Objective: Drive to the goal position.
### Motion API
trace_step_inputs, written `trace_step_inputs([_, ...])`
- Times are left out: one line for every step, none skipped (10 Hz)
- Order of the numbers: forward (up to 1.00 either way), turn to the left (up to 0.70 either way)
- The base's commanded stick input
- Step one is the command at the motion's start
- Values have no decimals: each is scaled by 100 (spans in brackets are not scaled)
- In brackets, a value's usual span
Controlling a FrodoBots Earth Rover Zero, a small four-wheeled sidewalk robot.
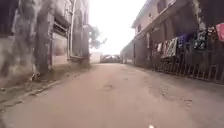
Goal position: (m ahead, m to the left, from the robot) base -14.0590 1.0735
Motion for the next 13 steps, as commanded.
trace_step_inputs([100, 0])
trace_step_inputs([100, 0])
trace_step_inputs([100, 0])
trace_step_inputs([100, 0])
trace_step_inputs([100, 0])
trace_step_inputs([100, 0])
trace_step_inputs([100, 0])
trace_step_inputs([100, 0])
trace_step_inputs([100, 0])
trace_step_inputs([100, 0])
trace_step_inputs([100, 0])
trace_step_inputs([100, 0])
trace_step_inputs([100, 0])
